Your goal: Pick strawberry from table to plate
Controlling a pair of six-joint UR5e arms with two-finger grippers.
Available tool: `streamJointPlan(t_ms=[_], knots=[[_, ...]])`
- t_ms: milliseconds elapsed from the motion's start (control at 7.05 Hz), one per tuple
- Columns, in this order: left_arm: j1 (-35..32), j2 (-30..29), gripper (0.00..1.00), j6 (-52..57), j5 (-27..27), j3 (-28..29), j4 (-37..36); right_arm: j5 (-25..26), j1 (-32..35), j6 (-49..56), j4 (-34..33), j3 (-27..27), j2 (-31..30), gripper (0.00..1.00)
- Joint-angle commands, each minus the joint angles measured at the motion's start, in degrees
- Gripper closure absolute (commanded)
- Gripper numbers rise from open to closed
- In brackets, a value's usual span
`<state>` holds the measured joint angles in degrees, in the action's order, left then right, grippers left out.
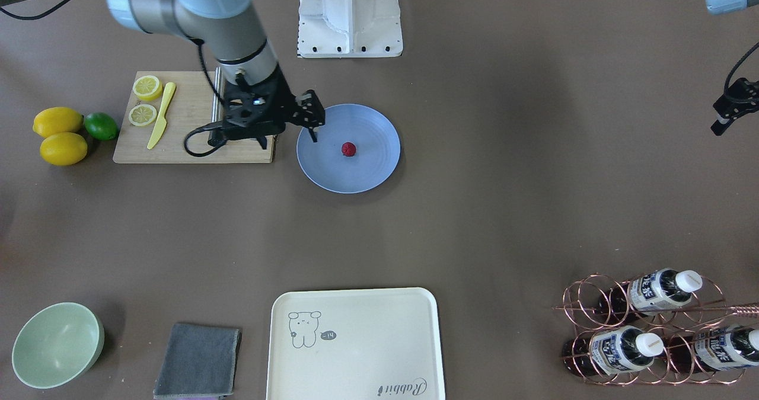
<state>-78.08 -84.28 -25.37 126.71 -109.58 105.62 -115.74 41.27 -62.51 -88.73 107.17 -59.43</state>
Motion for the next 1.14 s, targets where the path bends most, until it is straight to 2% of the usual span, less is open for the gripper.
streamJointPlan(t_ms=[0,142,284,426,710,852,994], knots=[[-8.1,0.61,0.02,15.09,0.02,-0.37,-7.93,-7.8,13.86,16.61,-0.75,1.99,-11.7,0.0],[-11.36,0.35,0.02,21.44,0.02,0.07,-12.15,-13.23,21.76,27.86,-0.75,1.64,-17.76,0.0],[-13.57,-0.26,0.02,22.81,0.02,0.07,-14.89,-17.99,28.89,35.89,-0.57,1.29,-23.74,0.0],[-14.46,-0.27,0.02,22.82,0.02,0.33,-15.44,-20.56,35.66,41.01,-0.48,-0.8,-28.41,0.0],[-14.47,-0.27,0.02,22.91,2.03,1.12,-16.59,-20.58,44.91,46.24,-0.14,-8.95,-30.91,0.0],[-14.38,-0.53,0.02,22.82,5.61,2.43,-16.16,-19.97,47.04,53.12,-0.13,-10.91,-32.49,0.0],[-14.3,-1.31,0.02,22.82,6.35,2.79,-16.15,-20.66,49.85,58.76,-0.13,-12.67,-32.59,0.0]])
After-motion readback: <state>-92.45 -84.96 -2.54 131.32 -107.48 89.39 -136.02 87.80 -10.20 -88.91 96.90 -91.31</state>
